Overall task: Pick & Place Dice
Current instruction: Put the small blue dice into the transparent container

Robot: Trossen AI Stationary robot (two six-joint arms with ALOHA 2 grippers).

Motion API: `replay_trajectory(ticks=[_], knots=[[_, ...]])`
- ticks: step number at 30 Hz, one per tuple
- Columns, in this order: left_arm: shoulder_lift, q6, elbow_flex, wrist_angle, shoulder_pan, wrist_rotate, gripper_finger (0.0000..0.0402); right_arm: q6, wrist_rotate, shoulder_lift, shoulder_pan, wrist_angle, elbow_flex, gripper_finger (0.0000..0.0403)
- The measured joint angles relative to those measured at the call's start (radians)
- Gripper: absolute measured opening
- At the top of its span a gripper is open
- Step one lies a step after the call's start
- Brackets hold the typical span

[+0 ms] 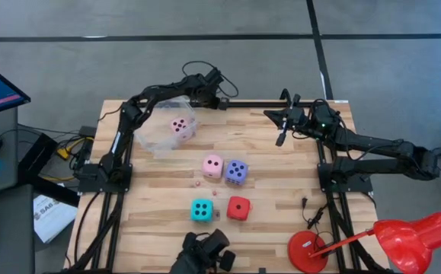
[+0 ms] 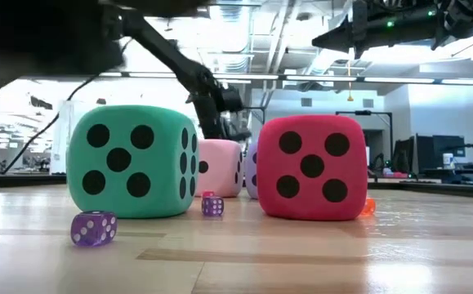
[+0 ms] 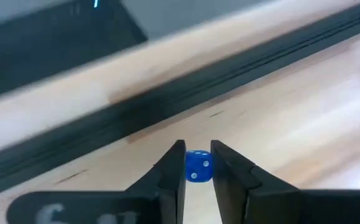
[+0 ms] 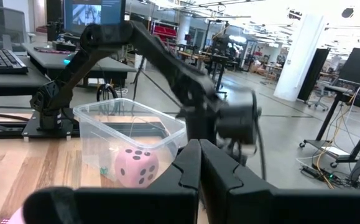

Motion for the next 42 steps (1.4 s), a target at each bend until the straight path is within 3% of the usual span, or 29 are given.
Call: replay_trajectory(ticks=[9,12,22,31,37,42], knots=[[-0.218,0.103,0.001,-0.059,-0.041,-0.023,0.0050,0.000,0.000,0.000,0.000,0.000,0.000,0.0000],[-0.318,0.148,-0.050,-0.069,-0.069,-0.039,0.0051,0.000,0.000,0.000,0.000,-0.004,0.000,0.0000],[-0.758,0.144,-0.441,-0.052,-0.185,-0.131,0.0053,0.000,-0.001,0.000,0.002,-0.022,0.000,0.0000],[-1.141,0.130,-0.844,0.202,-0.258,-0.156,0.0053,0.000,-0.001,0.000,0.002,-0.017,0.000,0.0000],[-1.246,0.125,-1.048,0.318,-0.259,-0.150,0.0053,0.000,-0.001,0.000,0.002,-0.010,0.000,0.0000],[-1.246,0.125,-1.108,0.338,-0.259,-0.149,0.0055,0.000,-0.001,0.000,0.002,-0.007,0.000,0.0000]])
